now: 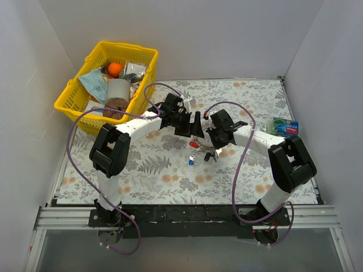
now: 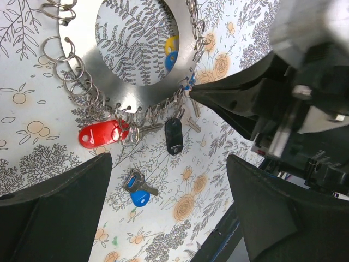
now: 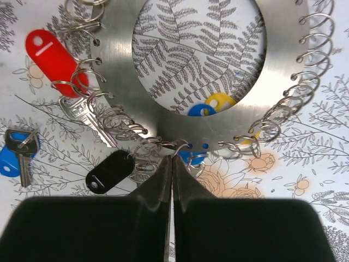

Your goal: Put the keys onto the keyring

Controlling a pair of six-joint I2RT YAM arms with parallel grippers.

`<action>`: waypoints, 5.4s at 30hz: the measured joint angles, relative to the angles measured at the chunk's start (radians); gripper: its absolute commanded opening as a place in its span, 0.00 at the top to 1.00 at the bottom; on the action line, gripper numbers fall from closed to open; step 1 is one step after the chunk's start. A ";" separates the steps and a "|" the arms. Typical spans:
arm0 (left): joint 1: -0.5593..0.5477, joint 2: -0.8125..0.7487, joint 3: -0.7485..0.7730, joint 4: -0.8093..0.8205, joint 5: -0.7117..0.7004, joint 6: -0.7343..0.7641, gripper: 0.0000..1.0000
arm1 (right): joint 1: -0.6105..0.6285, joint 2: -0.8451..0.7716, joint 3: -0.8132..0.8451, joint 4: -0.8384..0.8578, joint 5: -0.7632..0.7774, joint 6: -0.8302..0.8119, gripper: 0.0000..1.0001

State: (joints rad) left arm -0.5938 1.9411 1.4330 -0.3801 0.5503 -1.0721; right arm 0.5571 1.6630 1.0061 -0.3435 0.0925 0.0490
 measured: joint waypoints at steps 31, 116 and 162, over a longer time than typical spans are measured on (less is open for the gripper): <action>0.000 -0.001 0.000 0.000 0.000 0.001 0.14 | -0.088 0.035 0.030 0.107 -0.227 0.080 0.84; 0.000 -0.001 -0.034 0.017 -0.005 0.003 0.14 | -0.081 0.110 0.100 0.097 -0.192 0.071 0.86; 0.000 -0.001 -0.040 0.015 -0.024 0.019 0.14 | -0.069 0.096 0.133 0.001 -0.118 0.021 0.99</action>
State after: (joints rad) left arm -0.5941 1.9400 1.3933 -0.3653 0.5262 -1.0534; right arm 0.4885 1.7592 1.1393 -0.3424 -0.0257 0.0700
